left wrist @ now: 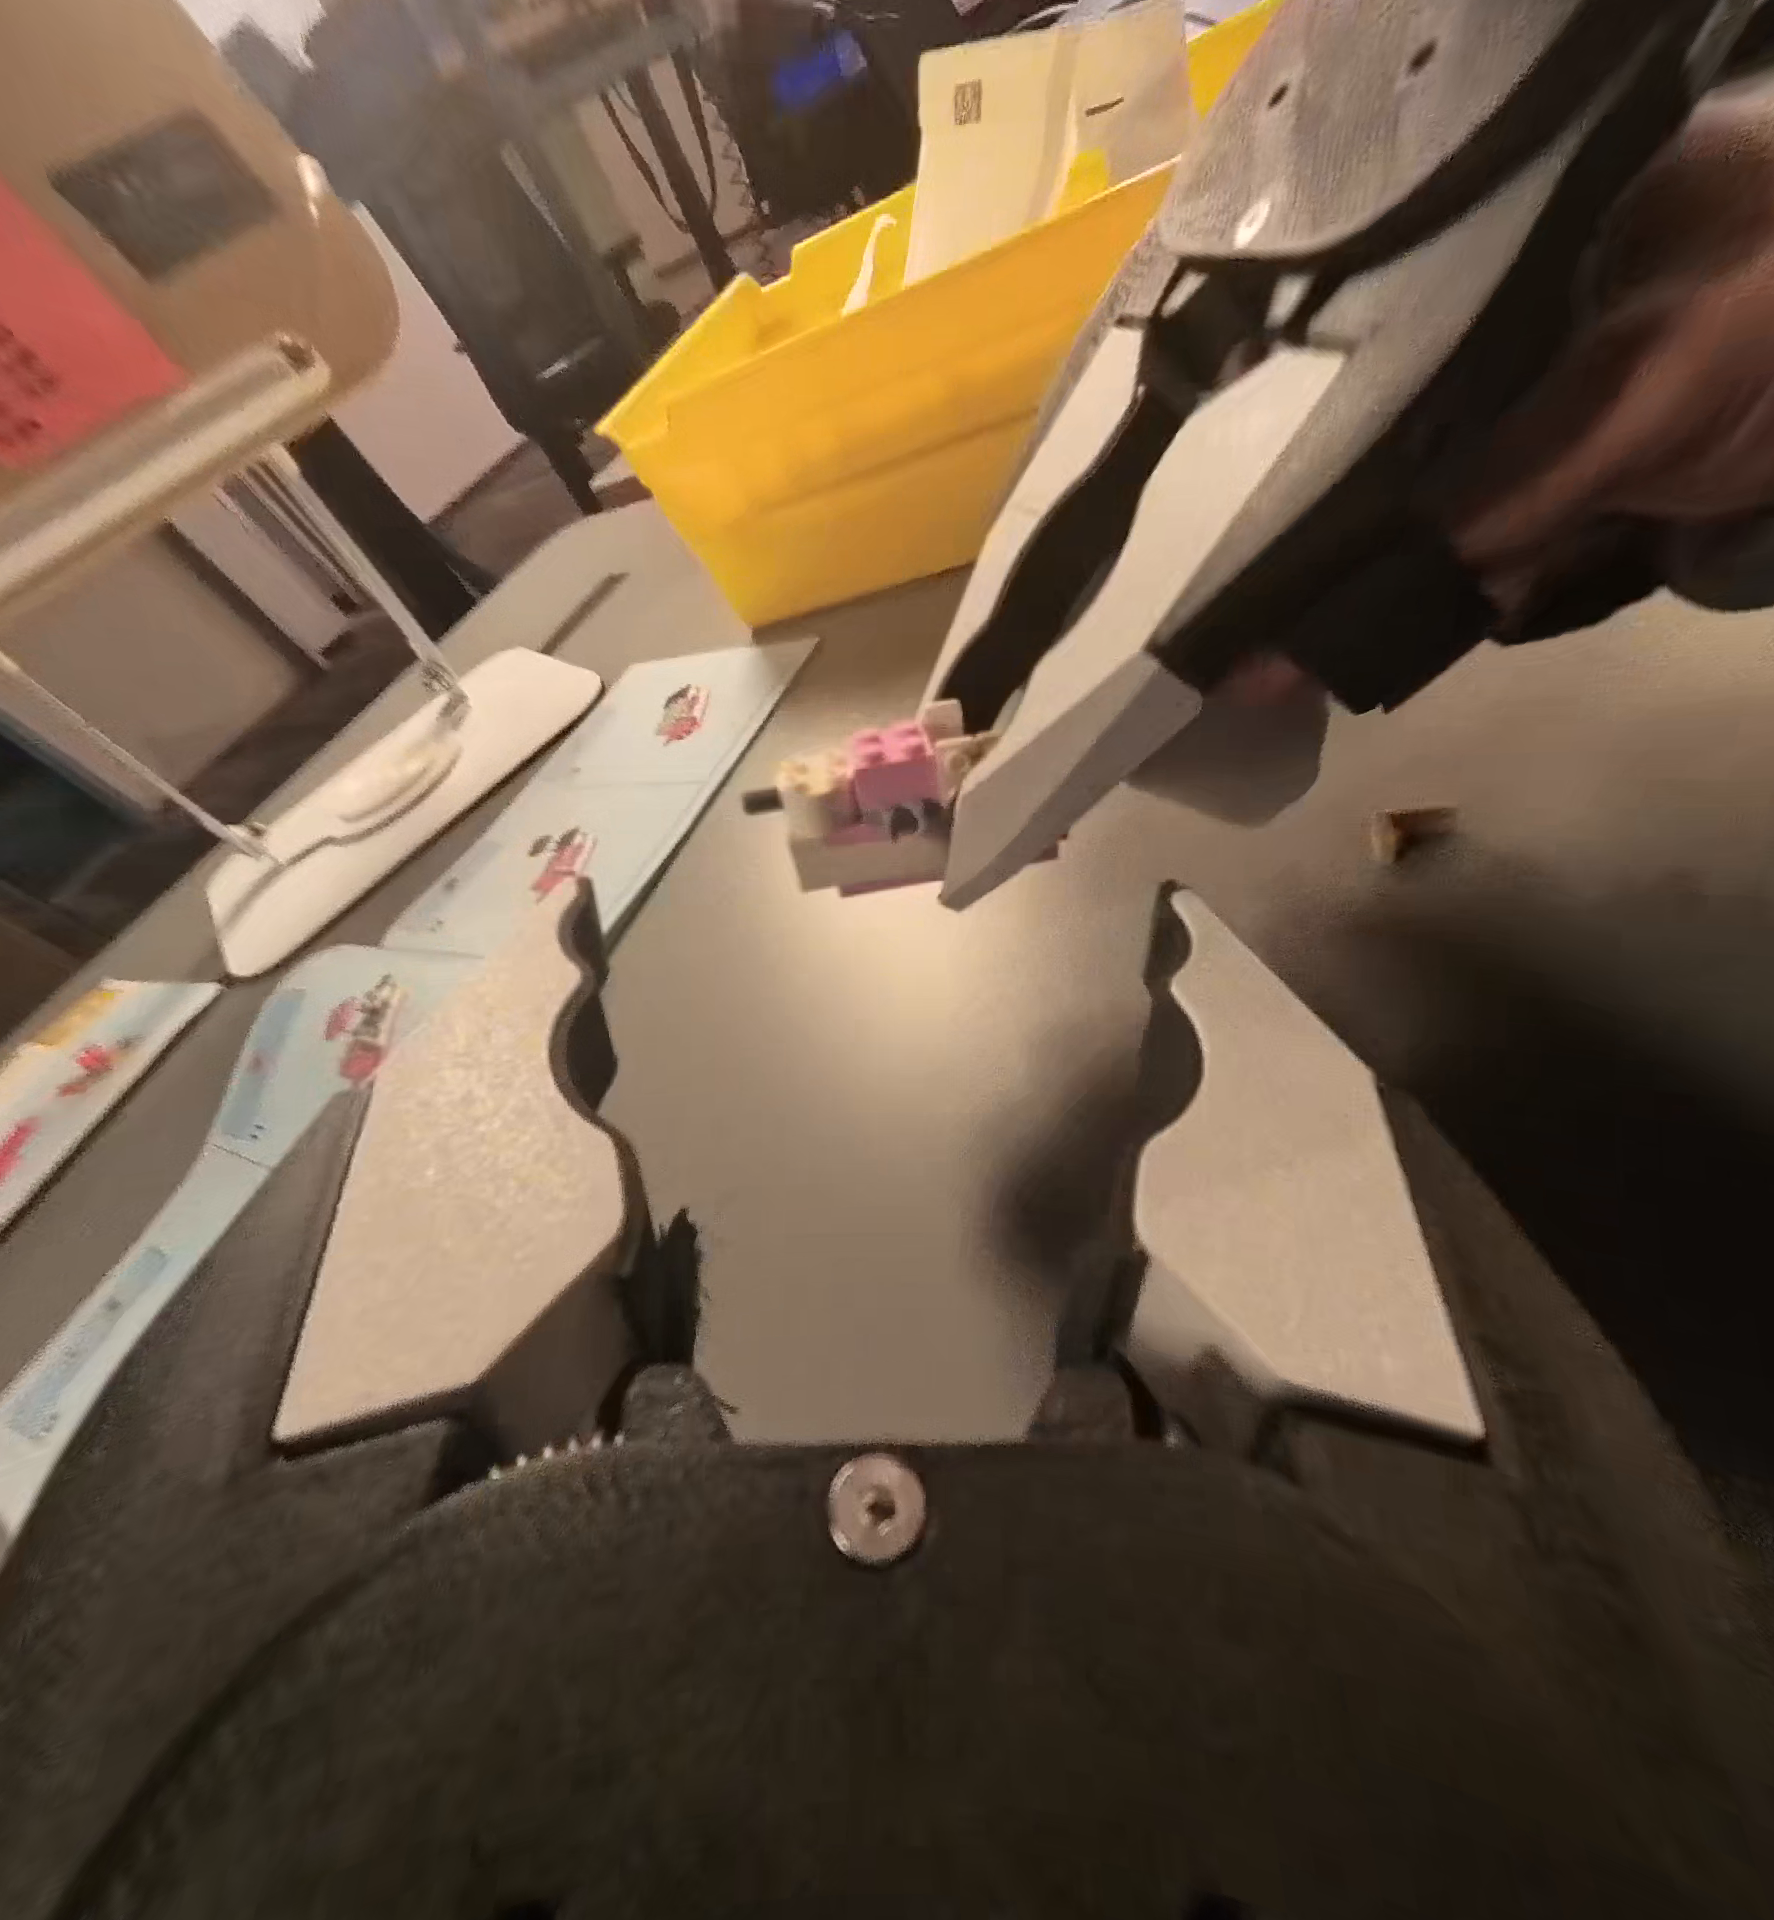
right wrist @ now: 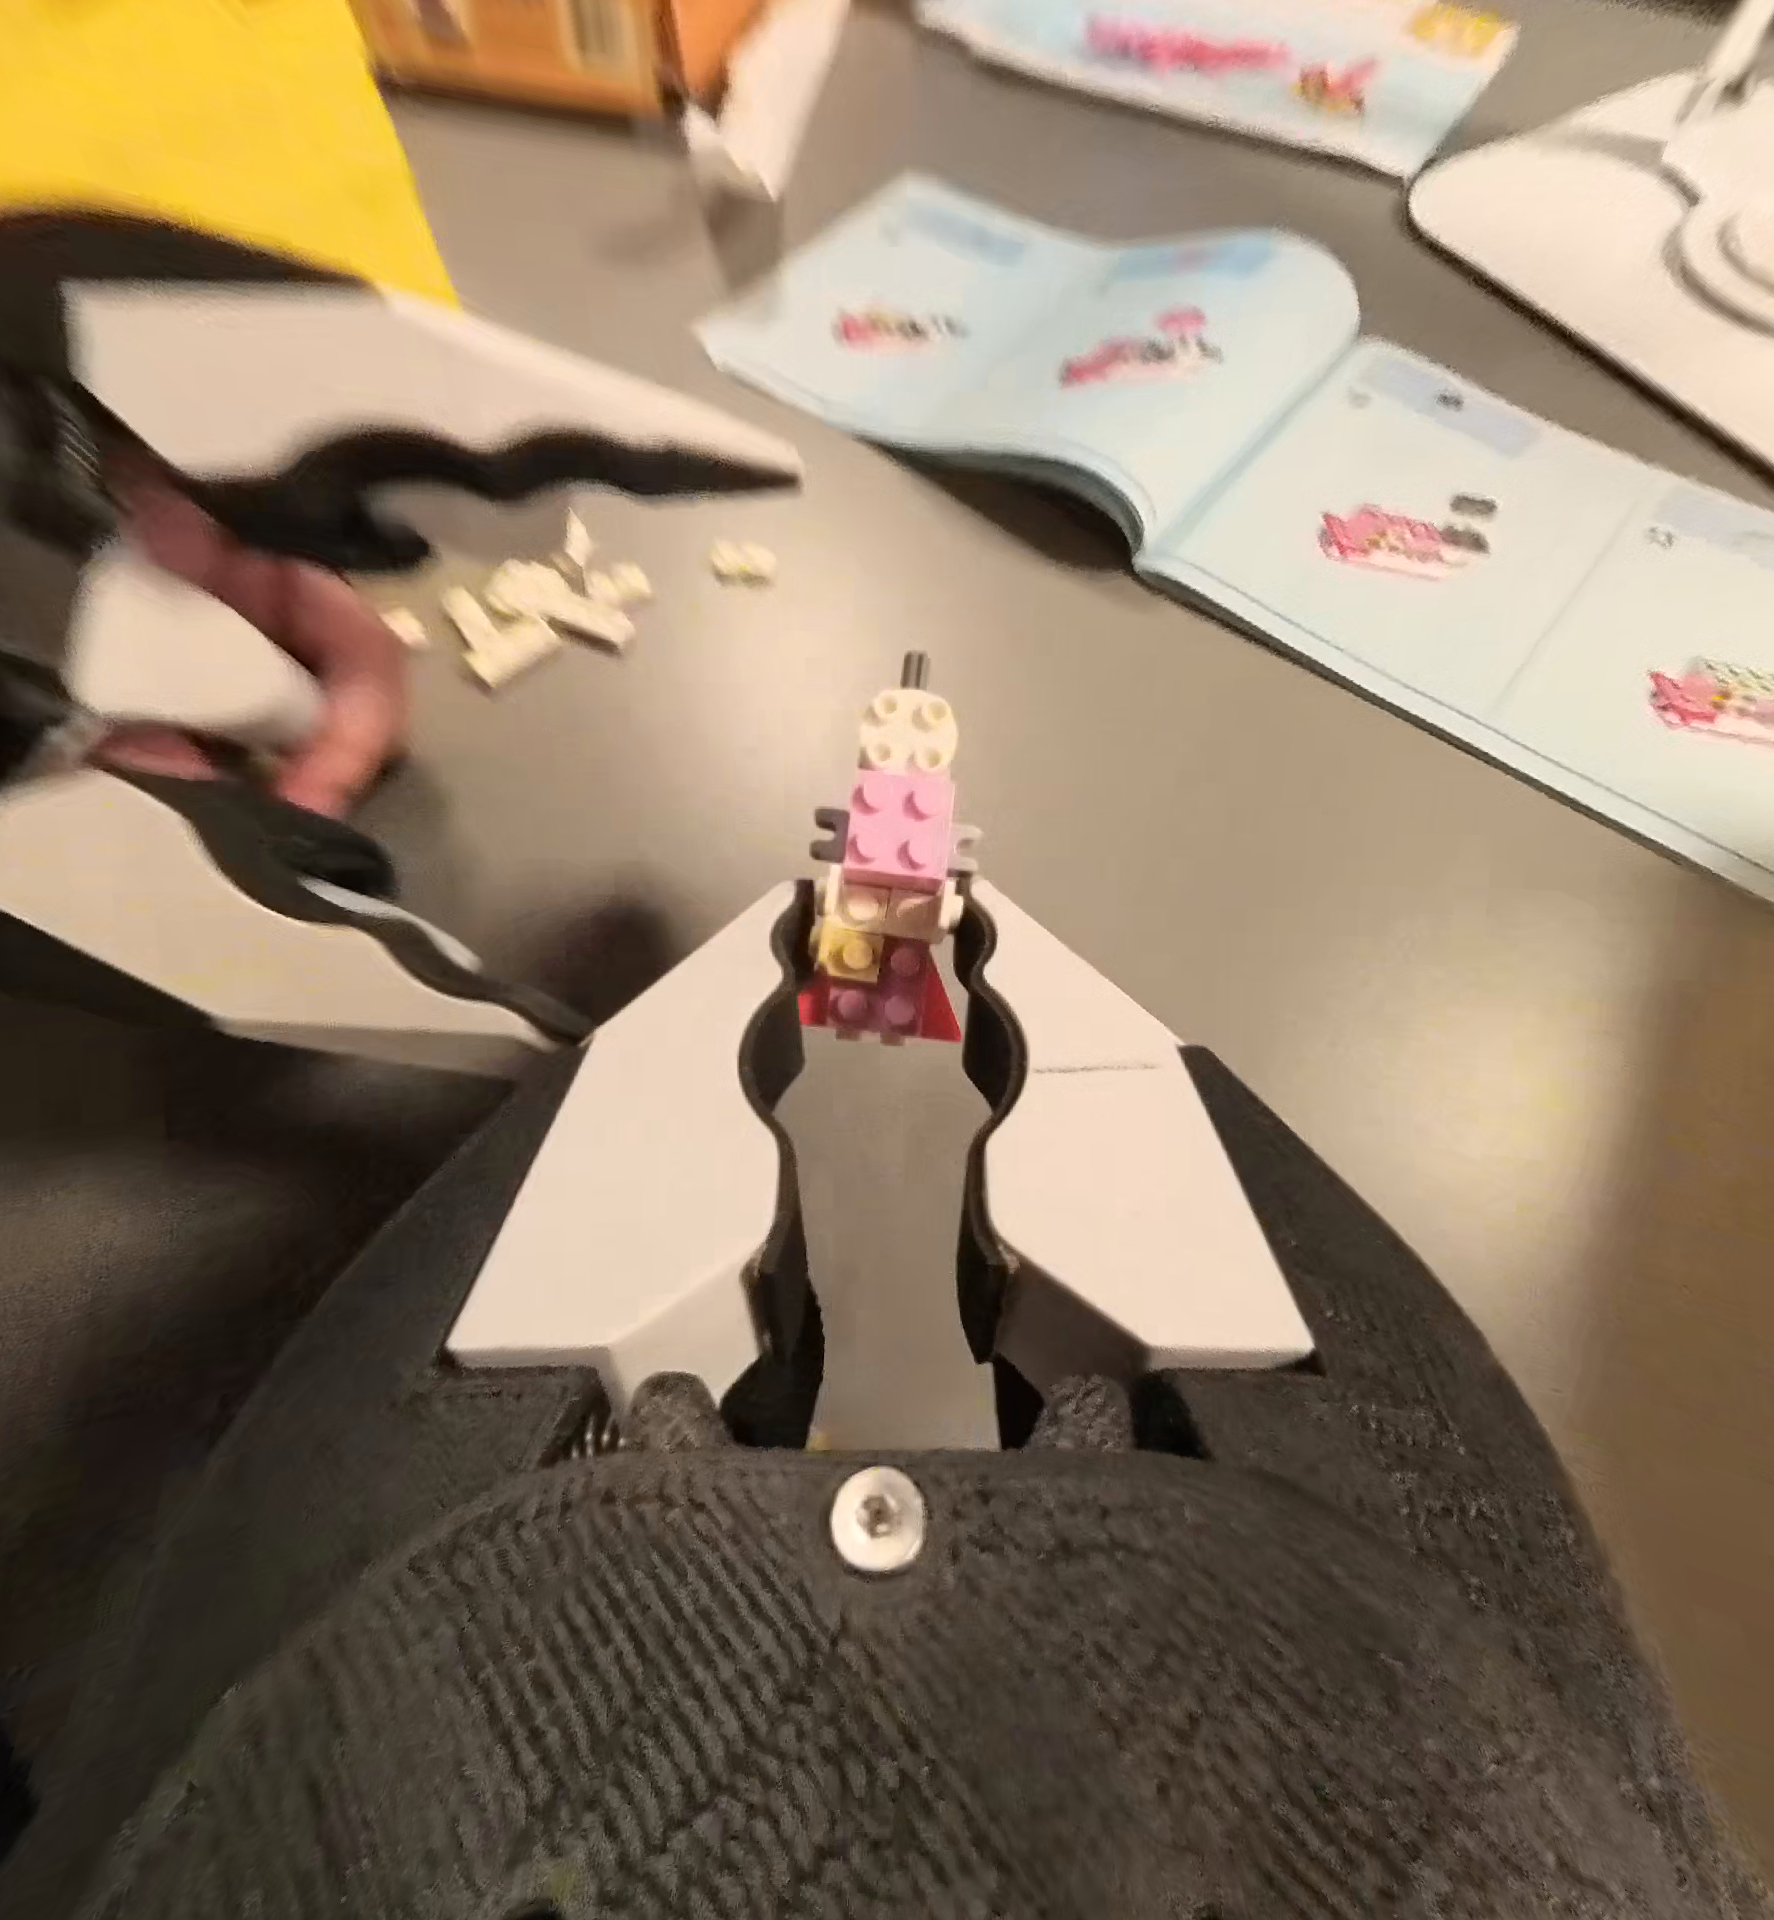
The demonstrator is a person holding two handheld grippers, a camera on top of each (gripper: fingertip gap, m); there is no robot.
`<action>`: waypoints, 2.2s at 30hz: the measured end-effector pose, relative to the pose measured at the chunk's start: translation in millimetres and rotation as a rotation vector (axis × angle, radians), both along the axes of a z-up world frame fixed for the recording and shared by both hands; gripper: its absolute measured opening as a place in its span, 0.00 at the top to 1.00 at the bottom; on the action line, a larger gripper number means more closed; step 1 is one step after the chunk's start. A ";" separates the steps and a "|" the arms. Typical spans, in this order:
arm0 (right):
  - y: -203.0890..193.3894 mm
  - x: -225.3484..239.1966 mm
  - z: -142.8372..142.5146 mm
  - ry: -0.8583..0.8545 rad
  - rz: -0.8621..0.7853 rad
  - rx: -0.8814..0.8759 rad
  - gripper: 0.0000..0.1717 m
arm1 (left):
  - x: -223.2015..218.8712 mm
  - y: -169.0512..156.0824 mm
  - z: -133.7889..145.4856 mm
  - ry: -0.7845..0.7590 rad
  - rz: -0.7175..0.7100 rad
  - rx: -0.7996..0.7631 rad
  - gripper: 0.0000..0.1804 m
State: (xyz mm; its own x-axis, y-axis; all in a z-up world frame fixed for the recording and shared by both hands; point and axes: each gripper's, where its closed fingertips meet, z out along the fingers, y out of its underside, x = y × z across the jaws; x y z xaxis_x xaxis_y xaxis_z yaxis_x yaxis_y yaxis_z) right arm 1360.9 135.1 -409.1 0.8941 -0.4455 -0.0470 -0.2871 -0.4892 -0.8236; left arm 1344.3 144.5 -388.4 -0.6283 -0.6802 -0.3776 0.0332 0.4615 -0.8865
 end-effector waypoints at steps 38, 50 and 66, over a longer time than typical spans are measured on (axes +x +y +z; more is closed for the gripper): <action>-68.7 -75.4 -17.1 0.256 0.197 -0.008 0.99 | -58.0 -85.1 -47.9 -0.360 -0.320 0.674 0.85; -63.8 -61.2 24.9 -0.162 0.305 0.189 0.86 | -51.2 -81.5 -21.8 0.043 -0.302 0.183 0.96; -58.4 -77.6 32.5 -0.229 0.509 0.173 0.95 | -57.7 -77.9 -2.1 0.171 -0.402 -0.088 0.96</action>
